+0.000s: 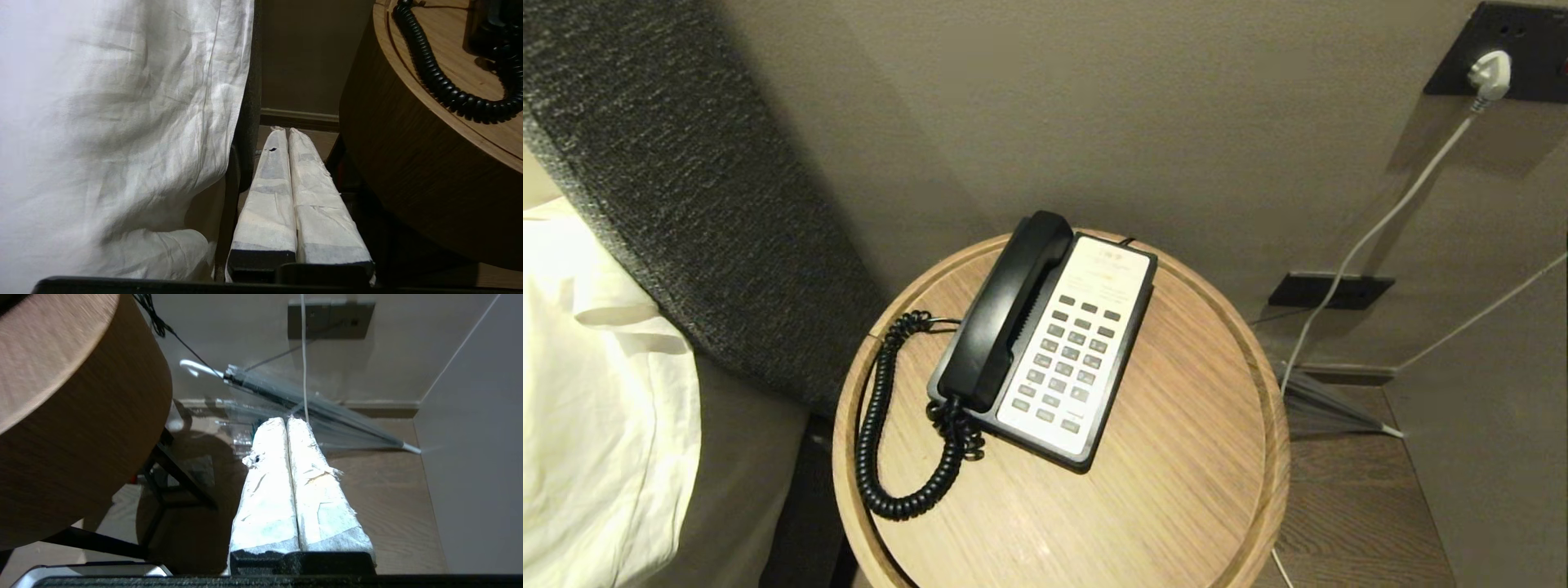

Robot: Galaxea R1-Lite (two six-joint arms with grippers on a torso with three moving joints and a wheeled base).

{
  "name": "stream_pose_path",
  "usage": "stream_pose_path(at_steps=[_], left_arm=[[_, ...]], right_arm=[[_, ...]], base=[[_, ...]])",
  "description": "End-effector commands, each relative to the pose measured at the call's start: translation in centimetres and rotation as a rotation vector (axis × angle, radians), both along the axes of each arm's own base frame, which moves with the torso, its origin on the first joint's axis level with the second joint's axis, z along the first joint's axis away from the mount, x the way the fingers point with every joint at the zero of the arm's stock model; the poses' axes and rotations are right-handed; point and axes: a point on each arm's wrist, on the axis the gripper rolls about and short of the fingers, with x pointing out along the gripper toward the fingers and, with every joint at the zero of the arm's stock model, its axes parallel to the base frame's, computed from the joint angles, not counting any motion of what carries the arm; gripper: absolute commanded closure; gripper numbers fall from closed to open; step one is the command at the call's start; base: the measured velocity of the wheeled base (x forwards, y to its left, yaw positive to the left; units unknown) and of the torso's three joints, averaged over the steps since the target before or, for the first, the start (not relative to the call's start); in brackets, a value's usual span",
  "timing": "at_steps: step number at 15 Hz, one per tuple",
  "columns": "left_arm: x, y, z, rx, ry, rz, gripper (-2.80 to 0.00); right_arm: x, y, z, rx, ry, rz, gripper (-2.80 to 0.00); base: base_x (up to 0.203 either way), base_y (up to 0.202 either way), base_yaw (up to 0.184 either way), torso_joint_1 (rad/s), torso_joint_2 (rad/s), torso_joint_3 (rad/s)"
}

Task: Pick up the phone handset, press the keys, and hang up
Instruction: Pick up the desk phone handset

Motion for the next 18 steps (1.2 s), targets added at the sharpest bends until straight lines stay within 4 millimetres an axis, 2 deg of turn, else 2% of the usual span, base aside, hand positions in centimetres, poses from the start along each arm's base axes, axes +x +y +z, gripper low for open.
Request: stream_pose_path(at_steps=[1, 11, 13, 16, 18], left_arm=[[0.3, 0.0, -1.1, -0.001, 0.039, 0.000, 0.00], [0.3, 0.0, -1.1, 0.030, 0.042, 0.001, 0.00], [0.2, 0.0, -0.6, 0.052, 0.020, 0.001, 0.00], [-2.0, -0.1, 4.0, 0.079, -0.043, -0.037, 0.00], [-3.2, -0.2, 7.3, 0.082, 0.025, -0.082, 0.00]], right_arm=[[0.2, 0.0, -0.6, 0.000, 0.020, 0.000, 0.00], [0.2, 0.0, -0.6, 0.000, 0.020, 0.000, 0.00], [0.2, 0.0, -0.6, 0.000, 0.020, 0.000, 0.00], [0.2, 0.0, -0.6, 0.000, 0.020, 0.000, 0.00], [0.2, 0.0, -0.6, 0.000, 0.020, 0.000, 0.00]], base=[[0.000, 0.000, 0.000, -0.002, 0.00, -0.193], [0.000, 0.000, 0.000, 0.001, 0.00, -0.021], [0.000, 0.000, 0.000, 0.000, 0.00, 0.000], [0.000, 0.000, 0.000, 0.000, 0.00, 0.000], [0.000, 0.000, 0.000, 0.000, 0.00, 0.000]])
